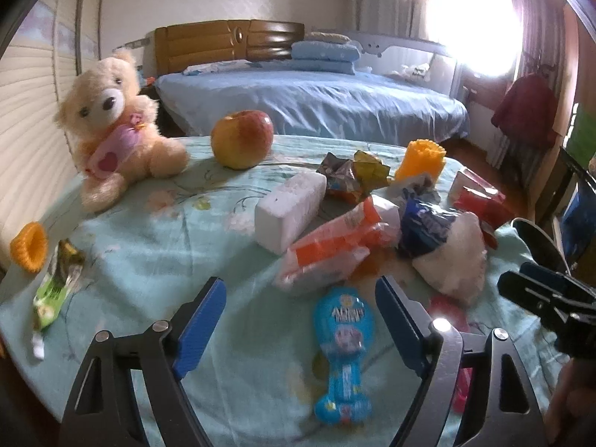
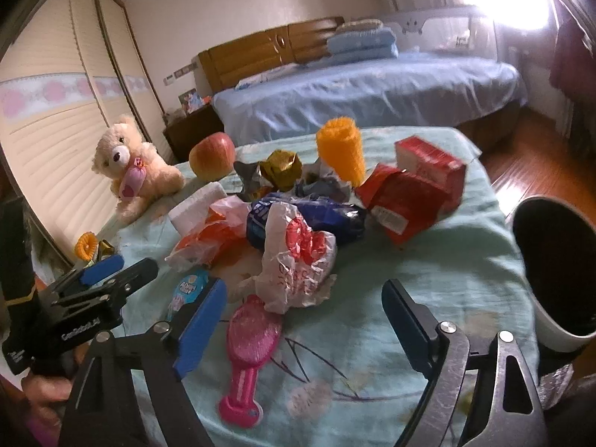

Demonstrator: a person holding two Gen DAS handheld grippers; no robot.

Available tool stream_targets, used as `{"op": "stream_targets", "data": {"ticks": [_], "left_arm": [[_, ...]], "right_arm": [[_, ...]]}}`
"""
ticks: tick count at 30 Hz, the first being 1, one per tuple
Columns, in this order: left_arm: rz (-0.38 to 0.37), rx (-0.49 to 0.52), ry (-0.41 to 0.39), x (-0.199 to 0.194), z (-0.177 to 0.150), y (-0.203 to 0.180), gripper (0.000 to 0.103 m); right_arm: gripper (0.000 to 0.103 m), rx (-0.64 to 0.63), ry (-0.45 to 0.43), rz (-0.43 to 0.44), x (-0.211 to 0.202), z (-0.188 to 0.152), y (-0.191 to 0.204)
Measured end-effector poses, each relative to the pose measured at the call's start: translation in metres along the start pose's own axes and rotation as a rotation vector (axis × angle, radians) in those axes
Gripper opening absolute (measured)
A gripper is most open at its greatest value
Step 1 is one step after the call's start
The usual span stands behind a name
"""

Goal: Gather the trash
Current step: 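Grasp the white-red plastic bag with right tool while left tool grasps orange-white wrapper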

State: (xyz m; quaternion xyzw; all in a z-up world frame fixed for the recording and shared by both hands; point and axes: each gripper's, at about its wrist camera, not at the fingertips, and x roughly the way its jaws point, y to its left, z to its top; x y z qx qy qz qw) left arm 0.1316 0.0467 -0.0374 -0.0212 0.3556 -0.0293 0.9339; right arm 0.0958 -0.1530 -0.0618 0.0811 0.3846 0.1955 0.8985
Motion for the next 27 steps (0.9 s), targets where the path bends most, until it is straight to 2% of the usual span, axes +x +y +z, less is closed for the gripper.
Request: {"op": "stream_targets", "data": {"ticks": [8, 12, 13, 15, 18, 20, 21, 22, 23, 27], "left_arm": [[-0.036, 0.034, 0.074, 0.051, 0.015, -0.002, 0.082], [-0.037, 0.063, 0.091, 0.066, 0.019, -0.008, 0.081], [-0.046, 0.068, 0.097, 0.068, 0.019, -0.01, 0.081], [-0.058, 0.071, 0.103, 0.071, 0.02, -0.012, 0.075], [-0.062, 0.075, 0.114, 0.076, 0.021, -0.014, 0.058], [-0.071, 0.069, 0.129, 0.079, 0.02, -0.013, 0.038], [-0.077, 0.066, 0.137, 0.081, 0.02, -0.012, 0.033], [-0.088, 0.061, 0.146, 0.083, 0.02, -0.011, 0.021], [-0.096, 0.059, 0.152, 0.085, 0.021, -0.01, 0.017], [-0.099, 0.071, 0.132, 0.081, 0.021, -0.012, 0.013]], "right_arm": [[0.082, 0.06, 0.087, 0.044, 0.033, 0.005, -0.007], [0.073, 0.076, 0.112, 0.068, 0.04, 0.006, -0.01], [0.068, 0.079, 0.118, 0.073, 0.041, 0.007, -0.011], [0.058, 0.09, 0.132, 0.086, 0.043, 0.007, -0.012], [0.049, 0.09, 0.136, 0.086, 0.043, 0.009, -0.012], [0.046, 0.086, 0.134, 0.085, 0.043, 0.009, -0.012], [0.043, 0.086, 0.133, 0.083, 0.044, 0.009, -0.012], [0.042, 0.087, 0.132, 0.081, 0.044, 0.009, -0.012], [0.041, 0.089, 0.131, 0.082, 0.044, 0.008, -0.012], [0.034, 0.082, 0.127, 0.081, 0.042, 0.008, -0.012]]}}
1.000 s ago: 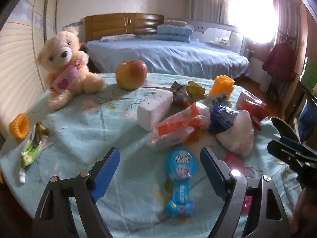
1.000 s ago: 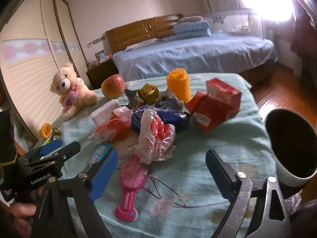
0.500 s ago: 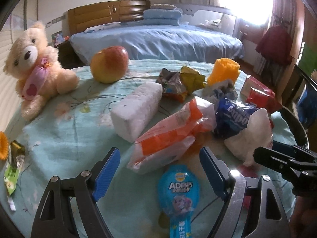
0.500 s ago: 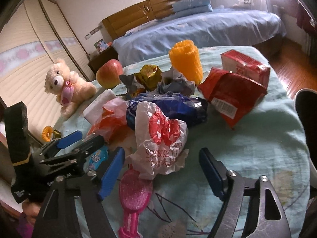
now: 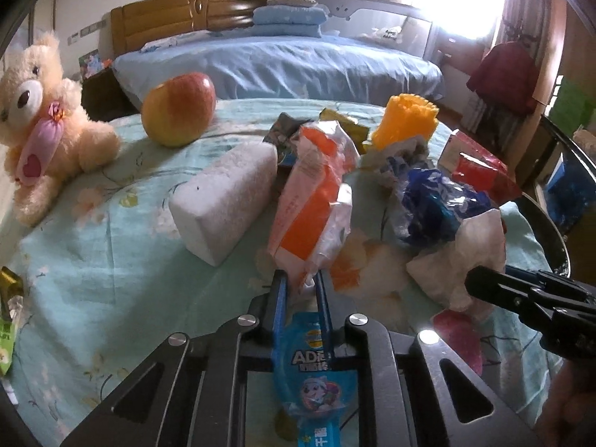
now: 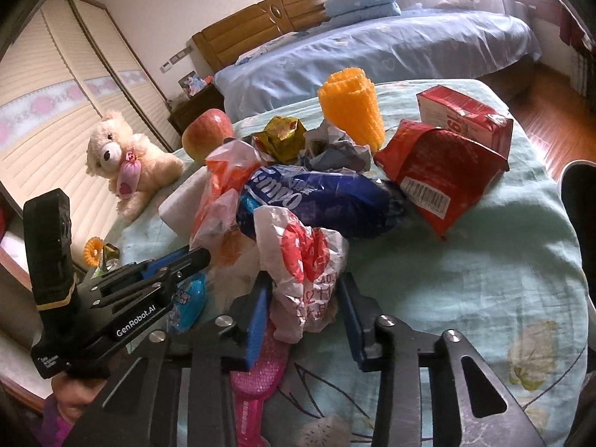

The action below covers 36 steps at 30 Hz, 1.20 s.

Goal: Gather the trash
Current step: 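Grasp the white-red plastic bag with right tool while left tool grasps orange-white wrapper, then carry both held wrappers over the trash bin and open both tools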

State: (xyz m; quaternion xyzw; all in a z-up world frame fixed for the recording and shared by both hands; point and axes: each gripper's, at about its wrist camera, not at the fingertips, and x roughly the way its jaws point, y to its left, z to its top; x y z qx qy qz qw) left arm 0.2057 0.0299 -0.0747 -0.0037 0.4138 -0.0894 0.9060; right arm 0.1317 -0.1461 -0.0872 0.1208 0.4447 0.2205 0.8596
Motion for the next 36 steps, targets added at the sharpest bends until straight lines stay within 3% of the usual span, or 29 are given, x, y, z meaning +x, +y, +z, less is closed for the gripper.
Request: {"op": "stream_targets", "data": {"ticks": [12, 19, 36], "left_arm": [[0.0, -0.022, -0.08, -0.038, -0.016, -0.004, 0.009], [-0.04, -0.014, -0.1, -0.065, -0.029, -0.02, 0.009], [-0.159, 0.121, -0.097, -0.089, -0.031, -0.088, 0.009]], "right_arm": [[0.029, 0.002, -0.042, 0.011, -0.023, -0.002, -0.001], [0.029, 0.015, -0.072, 0.003, -0.045, -0.008, -0.012], [0.03, 0.106, -0.166, -0.082, -0.101, -0.016, -0.065]]}}
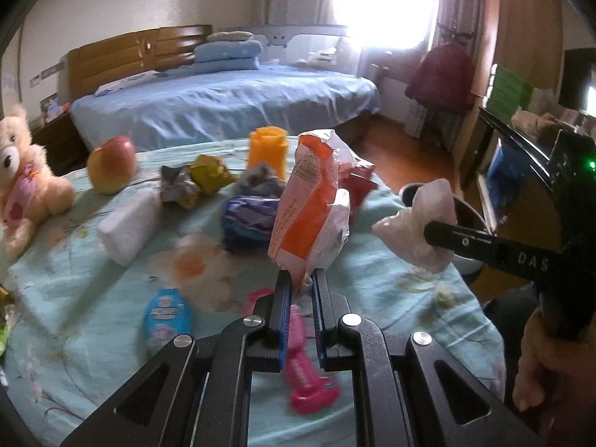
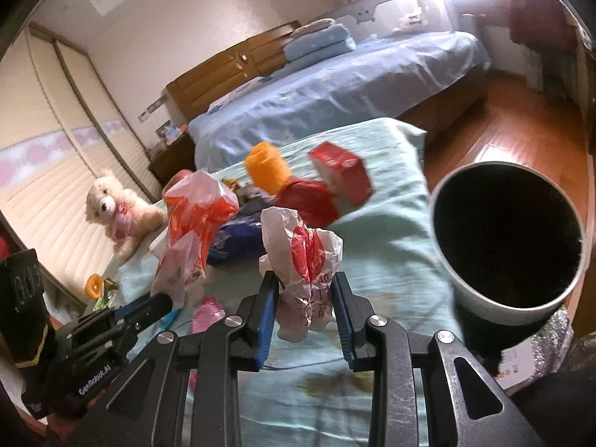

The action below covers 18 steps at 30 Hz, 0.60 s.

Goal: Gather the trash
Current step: 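Carry both held wrappers over the trash bin and open both tools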

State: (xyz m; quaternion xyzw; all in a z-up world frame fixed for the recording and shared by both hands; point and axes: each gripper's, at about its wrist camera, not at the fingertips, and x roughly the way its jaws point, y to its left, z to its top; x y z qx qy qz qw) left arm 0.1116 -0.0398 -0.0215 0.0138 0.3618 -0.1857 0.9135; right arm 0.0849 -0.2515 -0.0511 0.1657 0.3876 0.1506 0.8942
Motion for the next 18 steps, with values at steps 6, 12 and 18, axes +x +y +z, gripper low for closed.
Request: {"op": "stream_targets", "data": {"ticks": [6, 12, 18], "left_arm": [[-0.034, 0.036, 0.029, 0.014, 0.005, -0.025, 0.009], [-0.059, 0.076, 0.052, 0.032, 0.014, -0.052, 0.009], [-0.081, 0.112, 0.086, 0.056, 0.021, -0.074, 0.009]], "right_arm": [[0.03, 0.039, -0.026, -0.047, -0.014, 0.002, -0.03], [0.03, 0.072, -0.042, -0.095, -0.024, 0.005, -0.06], [0.03, 0.101, -0.052, -0.137, -0.029, 0.014, -0.087]]}}
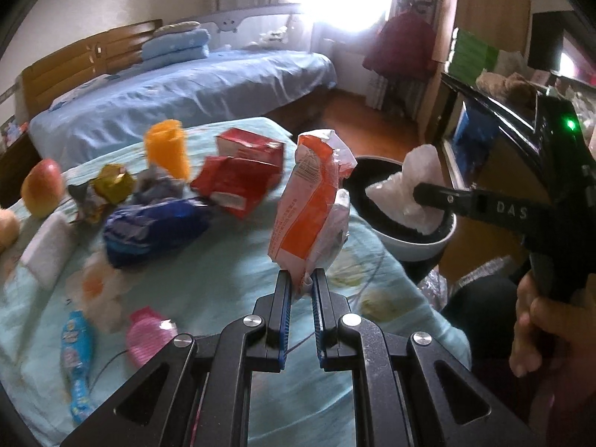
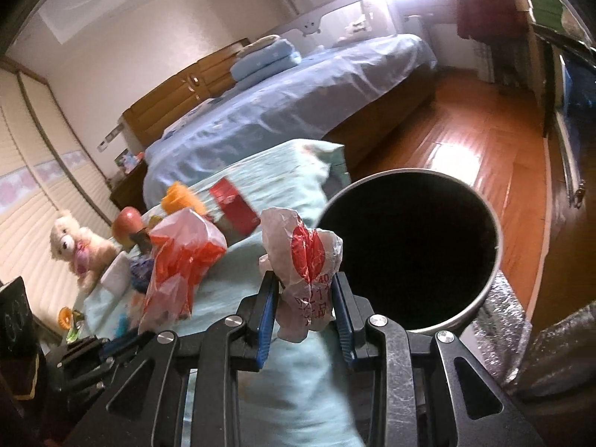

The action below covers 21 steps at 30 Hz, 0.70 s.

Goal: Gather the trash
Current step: 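Carry both held wrappers over the trash bin and open both tools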

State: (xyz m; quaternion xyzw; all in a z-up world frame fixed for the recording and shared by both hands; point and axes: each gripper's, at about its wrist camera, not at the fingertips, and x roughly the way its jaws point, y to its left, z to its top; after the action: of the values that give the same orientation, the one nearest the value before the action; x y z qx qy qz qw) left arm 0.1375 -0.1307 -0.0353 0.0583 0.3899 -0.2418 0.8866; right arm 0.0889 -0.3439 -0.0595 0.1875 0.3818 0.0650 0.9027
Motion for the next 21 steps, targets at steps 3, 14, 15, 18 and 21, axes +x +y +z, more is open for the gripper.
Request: {"op": "stream_targets", "data": {"ticks": [3, 14, 15, 18, 21], "left_arm": [[-0.004, 0.022, 0.012, 0.013, 0.007, -0.009, 0.009], [-0.028, 0.055, 0.051, 0.057, 0.032, -0.036, 0.009], [-0.029, 0.055, 0.056, 0.061, 0.034, -0.038, 0.009], [-0.035, 0.056, 0.065, 0.073, 0.041, -0.042, 0.01], [-0.04, 0.062, 0.065, 0.081, 0.047, -0.045, 0.01]], "right_arm": [[0.03, 0.012, -0.001, -0.021, 0.0, 0.005, -0.013], [0.03, 0.04, 0.014, -0.068, 0.01, 0.026, -0.048], [0.03, 0.043, 0.016, -0.071, 0.011, 0.027, -0.05], [0.031, 0.056, 0.021, -0.078, 0.014, 0.031, -0.059], [0.032, 0.064, 0.026, -0.083, 0.018, 0.036, -0.068]]}}
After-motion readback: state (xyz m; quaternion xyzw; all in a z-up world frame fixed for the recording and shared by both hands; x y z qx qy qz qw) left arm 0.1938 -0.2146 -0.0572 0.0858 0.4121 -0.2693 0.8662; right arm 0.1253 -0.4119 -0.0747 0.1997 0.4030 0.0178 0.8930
